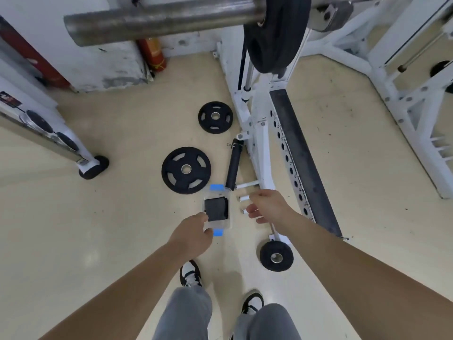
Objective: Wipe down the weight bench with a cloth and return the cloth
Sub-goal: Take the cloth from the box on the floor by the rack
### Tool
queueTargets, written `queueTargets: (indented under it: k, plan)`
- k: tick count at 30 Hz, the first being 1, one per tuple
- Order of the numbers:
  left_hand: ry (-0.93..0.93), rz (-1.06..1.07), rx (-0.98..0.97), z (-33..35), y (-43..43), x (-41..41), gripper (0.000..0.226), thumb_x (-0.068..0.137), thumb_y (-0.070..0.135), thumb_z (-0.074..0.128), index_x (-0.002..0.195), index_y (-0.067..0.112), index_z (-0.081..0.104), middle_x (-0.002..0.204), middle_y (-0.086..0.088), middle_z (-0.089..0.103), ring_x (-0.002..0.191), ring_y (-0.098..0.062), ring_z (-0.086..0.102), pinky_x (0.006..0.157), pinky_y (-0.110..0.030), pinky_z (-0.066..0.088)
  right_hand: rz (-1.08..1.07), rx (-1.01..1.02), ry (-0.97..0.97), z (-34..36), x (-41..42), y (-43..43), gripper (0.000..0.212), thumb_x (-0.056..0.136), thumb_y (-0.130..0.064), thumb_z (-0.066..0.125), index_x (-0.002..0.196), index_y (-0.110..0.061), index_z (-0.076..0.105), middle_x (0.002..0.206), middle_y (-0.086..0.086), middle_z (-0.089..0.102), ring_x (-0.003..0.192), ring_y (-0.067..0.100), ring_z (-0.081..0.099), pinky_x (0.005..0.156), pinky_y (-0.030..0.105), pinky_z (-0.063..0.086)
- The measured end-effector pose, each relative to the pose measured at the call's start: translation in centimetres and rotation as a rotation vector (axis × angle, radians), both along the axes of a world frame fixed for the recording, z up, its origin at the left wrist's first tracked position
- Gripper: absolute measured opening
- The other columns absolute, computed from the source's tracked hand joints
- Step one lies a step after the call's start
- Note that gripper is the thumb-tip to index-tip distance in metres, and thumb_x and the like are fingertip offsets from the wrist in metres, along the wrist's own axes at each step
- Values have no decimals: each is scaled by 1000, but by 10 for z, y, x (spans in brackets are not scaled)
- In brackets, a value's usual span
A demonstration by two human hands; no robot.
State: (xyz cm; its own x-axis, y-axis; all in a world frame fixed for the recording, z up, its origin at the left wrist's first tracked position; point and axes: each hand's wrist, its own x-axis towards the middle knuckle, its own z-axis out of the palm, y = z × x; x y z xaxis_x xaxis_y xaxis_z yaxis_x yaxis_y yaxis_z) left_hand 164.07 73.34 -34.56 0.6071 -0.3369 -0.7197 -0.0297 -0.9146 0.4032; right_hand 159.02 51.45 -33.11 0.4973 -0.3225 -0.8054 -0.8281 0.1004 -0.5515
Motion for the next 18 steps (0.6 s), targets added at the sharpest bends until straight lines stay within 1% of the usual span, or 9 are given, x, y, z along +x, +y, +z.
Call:
queueTargets:
  k: [2, 5, 8, 9, 11, 13, 14, 16, 18]
  plan:
    - [7, -25, 12, -41, -1, 3, 46, 101, 29, 49, 145, 18, 47, 140, -2, 57, 119, -21, 58, 91, -27, 45, -15, 2, 17, -39, -1, 4, 25, 96, -25, 51, 112, -11, 65, 88, 8, 74, 73, 22, 67, 70, 33, 52]
    - [14, -46, -6, -127, -11, 6, 46, 101, 30, 50, 145, 17, 47, 132, -2, 61, 104, -16, 58, 85, -25, 44, -68, 17, 23, -119, -10, 8, 24, 96, -27, 52, 114, -17, 63, 92, 10, 77, 73, 21, 70, 71, 34, 55]
    - [49, -51, -12, -224, -25, 6, 47, 100, 30, 52, 145, 16, 47, 133, -5, 61, 111, -20, 61, 86, -26, 46, -116, 49, 21, -209, -21, 13, 22, 98, -30, 53, 115, -20, 63, 99, 13, 79, 75, 21, 72, 76, 38, 58]
    - [60, -41, -10, -259, -30, 8, 44, 99, 29, 53, 141, 15, 50, 131, -7, 62, 108, -22, 62, 85, -28, 48, -134, 55, 18, -241, -23, 15, 21, 99, -30, 53, 114, -20, 63, 99, 13, 79, 77, 21, 72, 77, 39, 59]
    - [58, 7, 1, -330, -39, 14, 26, 95, 25, 54, 118, 12, 58, 116, -7, 64, 89, -21, 59, 77, -32, 51, -158, 74, 7, -306, -24, 17, 20, 101, -29, 51, 112, -17, 63, 98, 14, 79, 77, 22, 70, 76, 39, 58]
    - [59, 54, 36, -395, -45, 22, 11, 92, 21, 53, 95, 11, 53, 99, -5, 58, 76, -18, 50, 67, -28, 46, -156, 86, 5, -364, -19, 19, 20, 103, -28, 50, 111, -15, 63, 98, 14, 78, 79, 22, 67, 77, 38, 55]
    - [58, 59, 53, -425, -48, 26, 9, 92, 21, 53, 92, 12, 51, 96, -4, 54, 74, -17, 47, 65, -27, 42, -145, 79, 6, -390, -15, 19, 21, 103, -26, 49, 112, -14, 64, 99, 13, 76, 81, 22, 65, 79, 40, 56]
    - [40, 52, 68, -481, -55, 34, 12, 93, 21, 53, 99, 10, 53, 97, -5, 51, 78, -20, 49, 67, -27, 40, -110, 63, -1, -439, -7, 18, 27, 102, -23, 49, 118, -7, 64, 103, 13, 72, 89, 27, 65, 92, 45, 56]
    - [9, 48, 71, -530, -63, 41, 22, 95, 23, 55, 109, 7, 57, 101, -8, 54, 89, -26, 55, 72, -30, 41, -65, 54, -7, -479, 0, 14, 36, 102, -24, 48, 124, 3, 59, 121, 24, 67, 111, 45, 62, 105, 52, 49]
